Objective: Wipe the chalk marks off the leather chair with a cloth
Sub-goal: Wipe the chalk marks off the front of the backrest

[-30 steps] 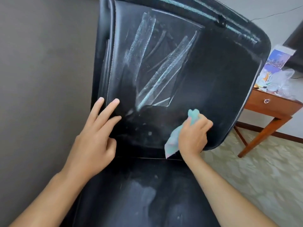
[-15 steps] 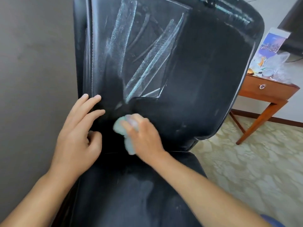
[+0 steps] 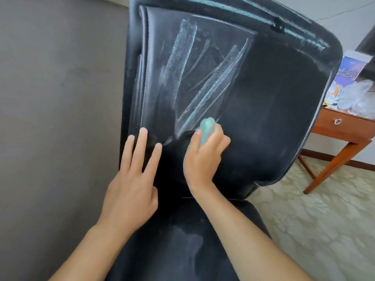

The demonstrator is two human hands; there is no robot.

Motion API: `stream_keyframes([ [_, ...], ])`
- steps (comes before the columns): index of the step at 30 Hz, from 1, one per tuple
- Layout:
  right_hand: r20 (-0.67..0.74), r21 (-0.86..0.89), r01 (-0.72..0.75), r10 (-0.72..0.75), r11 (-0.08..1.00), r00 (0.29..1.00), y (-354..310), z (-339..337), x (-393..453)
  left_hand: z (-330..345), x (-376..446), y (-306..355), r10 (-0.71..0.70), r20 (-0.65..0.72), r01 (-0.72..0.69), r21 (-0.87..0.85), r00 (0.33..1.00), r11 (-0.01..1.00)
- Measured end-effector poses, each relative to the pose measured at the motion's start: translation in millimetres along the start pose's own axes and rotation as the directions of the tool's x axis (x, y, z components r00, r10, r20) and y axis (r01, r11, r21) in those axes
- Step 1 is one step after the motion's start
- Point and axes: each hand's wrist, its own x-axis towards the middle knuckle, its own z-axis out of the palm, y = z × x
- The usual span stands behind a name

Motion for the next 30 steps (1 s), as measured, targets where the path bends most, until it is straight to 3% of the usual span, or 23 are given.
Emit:
stream_keyframes([
  [3, 0.131, -0.015, 0.299, -0.295, 0.954, 0.947, -38.9, 15.3, -16.0, 2.3, 2.8, -4.3, -0.012, 0.01, 0.012, -0.002, 1.0, 1.0],
  [6, 0.191, -0.151, 0.453, -0.424, 0.878, 0.885, -13.8, -11.7, 14.8, 2.6, 2.9, 0.2, -0.03, 0.008, 0.03, -0.024, 1.0, 0.999],
  [7, 0.213, -0.23, 0.399, -0.354, 0.888, 0.911, 2.2, -25.8, 31.2, 2.0, 2.9, 2.0, -0.03, 0.0, 0.03, -0.035, 1.0, 0.999],
  [9, 0.138, -0.354, 0.144, -0.1, 0.924, 0.985, 30.2, -54.4, 60.1, 0.7, 2.1, 5.8, -0.028, -0.013, 0.027, -0.067, 1.0, 0.997],
  [11, 0.019, -0.387, -0.063, 0.077, 0.92, 0.997, 34.6, -58.1, 67.3, 1.0, 1.6, 6.3, -0.019, -0.022, 0.015, -0.151, 1.0, 0.988],
  [12, 0.023, -0.39, -0.079, 0.095, 0.917, 0.995, 17.2, -49.9, 57.9, 0.7, 1.1, 4.4, -0.01, -0.024, 0.005, -0.211, 1.0, 0.977],
  [14, 0.157, -0.34, 0.117, -0.066, 0.933, 0.985, -23.0, -21.4, 18.8, -0.7, -0.2, -3.9, 0.004, -0.06, -0.023, -0.322, 0.998, 0.946],
  [16, 0.349, -0.194, 0.324, -0.243, 0.926, 0.905, -52.1, -2.1, -23.9, -3.2, 0.3, -16.9, -0.024, -0.137, -0.034, -0.405, 0.99, 0.914],
  [18, 0.414, -0.138, 0.429, -0.342, 0.893, 0.844, -47.3, -4.9, -26.7, -6.6, -0.5, -26.4, -0.039, -0.196, -0.053, -0.447, 0.98, 0.893],
  [19, 0.401, -0.202, 0.463, -0.358, 0.863, 0.843, -36.1, -12.0, -14.6, -7.9, -0.8, -28.2, -0.035, -0.206, -0.068, -0.472, 0.978, 0.879],
  [21, 0.357, -0.345, 0.296, -0.167, 0.891, 0.919, -3.5, -30.0, 21.1, -9.5, -1.6, -23.5, -0.021, -0.185, -0.083, -0.537, 0.983, 0.839],
  [22, 0.247, -0.398, 0.13, -0.03, 0.908, 0.968, 10.1, -39.3, 38.3, -9.3, -2.6, -20.1, -0.02, -0.171, -0.08, -0.559, 0.985, 0.825],
  [24, 0.081, -0.357, -0.065, 0.1, 0.932, 0.992, 17.8, -42.8, 48.4, -7.2, -3.7, -16.1, -0.021, -0.141, -0.064, -0.575, 0.99, 0.815],
  [26, 0.181, -0.299, 0.065, -0.011, 0.952, 0.983, -9.7, -23.6, 17.1, -6.2, -1.5, -19.6, -0.022, -0.138, -0.062, -0.58, 0.99, 0.812],
  [28, 0.4, -0.142, 0.301, -0.224, 0.943, 0.889, -38.4, -6.0, -29.8, -8.1, 2.1, -29.1, -0.033, -0.153, -0.064, -0.586, 0.988, 0.808],
  [30, 0.449, -0.08, 0.478, -0.396, 0.875, 0.801, -35.8, -3.8, -37.4, -9.3, 3.8, -36.3, -0.049, -0.167, -0.054, -0.563, 0.985, 0.825],
])
